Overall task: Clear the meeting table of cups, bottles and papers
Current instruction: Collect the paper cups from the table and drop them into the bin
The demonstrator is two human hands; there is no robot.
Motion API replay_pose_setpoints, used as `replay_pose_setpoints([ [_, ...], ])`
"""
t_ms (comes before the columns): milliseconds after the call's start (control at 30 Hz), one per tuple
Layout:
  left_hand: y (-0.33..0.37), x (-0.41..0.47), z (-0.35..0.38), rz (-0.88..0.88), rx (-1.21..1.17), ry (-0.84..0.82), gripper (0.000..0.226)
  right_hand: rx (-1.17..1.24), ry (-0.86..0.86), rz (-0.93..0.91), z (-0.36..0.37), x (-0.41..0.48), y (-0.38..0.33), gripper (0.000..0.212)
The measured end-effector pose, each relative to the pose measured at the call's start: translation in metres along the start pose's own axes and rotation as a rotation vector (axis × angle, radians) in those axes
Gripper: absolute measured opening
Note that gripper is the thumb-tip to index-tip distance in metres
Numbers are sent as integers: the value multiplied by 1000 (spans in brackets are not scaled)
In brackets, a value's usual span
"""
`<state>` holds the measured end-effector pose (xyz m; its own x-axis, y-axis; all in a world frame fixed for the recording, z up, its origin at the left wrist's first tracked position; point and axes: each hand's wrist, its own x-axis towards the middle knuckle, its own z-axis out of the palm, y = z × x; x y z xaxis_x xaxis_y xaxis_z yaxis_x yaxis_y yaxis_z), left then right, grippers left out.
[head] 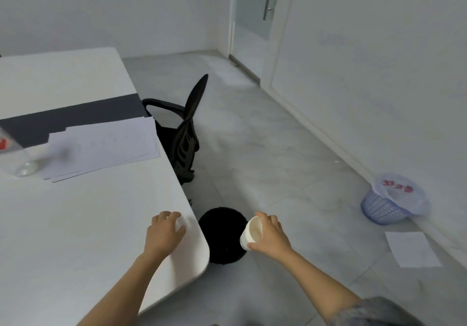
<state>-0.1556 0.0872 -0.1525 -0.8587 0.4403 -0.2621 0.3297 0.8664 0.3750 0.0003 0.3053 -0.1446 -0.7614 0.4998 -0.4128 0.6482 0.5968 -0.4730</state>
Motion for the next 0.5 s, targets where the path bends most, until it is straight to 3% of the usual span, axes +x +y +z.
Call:
replay_pose_setpoints([
  [300, -11, 34, -3, -358, -80, 66, 45, -110, -191, -192, -10, 135, -15, 95],
  [500, 12, 48, 1, -567, -125, 124, 40, -214, -320, -353, -43, 210, -27, 88],
])
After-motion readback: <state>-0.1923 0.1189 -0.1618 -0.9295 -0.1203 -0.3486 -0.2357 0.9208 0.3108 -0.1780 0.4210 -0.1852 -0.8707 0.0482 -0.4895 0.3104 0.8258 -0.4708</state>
